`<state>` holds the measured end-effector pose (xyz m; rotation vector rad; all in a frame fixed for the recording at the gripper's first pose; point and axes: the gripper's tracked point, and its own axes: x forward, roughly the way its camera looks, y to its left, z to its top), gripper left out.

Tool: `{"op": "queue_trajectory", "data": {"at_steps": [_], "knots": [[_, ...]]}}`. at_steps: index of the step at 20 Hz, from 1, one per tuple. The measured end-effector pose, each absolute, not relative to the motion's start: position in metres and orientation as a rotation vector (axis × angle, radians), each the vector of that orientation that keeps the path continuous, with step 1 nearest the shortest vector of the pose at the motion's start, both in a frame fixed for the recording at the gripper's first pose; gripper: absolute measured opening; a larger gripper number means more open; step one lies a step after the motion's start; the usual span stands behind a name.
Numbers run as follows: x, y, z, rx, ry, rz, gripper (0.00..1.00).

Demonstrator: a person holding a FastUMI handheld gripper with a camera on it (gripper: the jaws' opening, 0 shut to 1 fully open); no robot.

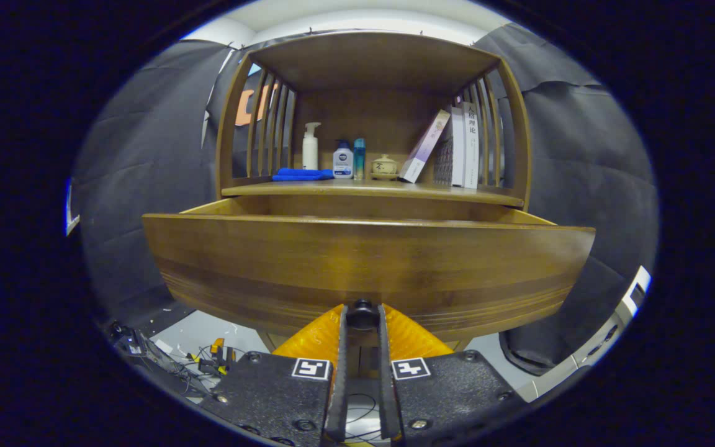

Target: Pull open the drawer, take out the items inside it, and place them on the countertop above the cabinet.

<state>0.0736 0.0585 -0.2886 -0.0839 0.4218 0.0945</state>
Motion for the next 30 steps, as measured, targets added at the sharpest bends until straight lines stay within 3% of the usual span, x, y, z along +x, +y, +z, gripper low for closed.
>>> {"op": "queue_trajectory", "data": {"at_steps": [9,11,18,22,30], "knots": [[0.036,0.061,-0.295,-0.079,0.443,0.109,0.23],[0.036,0.056,-0.278,-0.091,0.390,0.088,0.31],[0.045,0.056,-0.184,-0.067,0.243,0.099,0.95],[0.080,0.058,-0.126,-0.045,0.207,0.122,0.98],[0.180,0.069,-0.098,-0.005,0.440,0.132,0.98]]}}
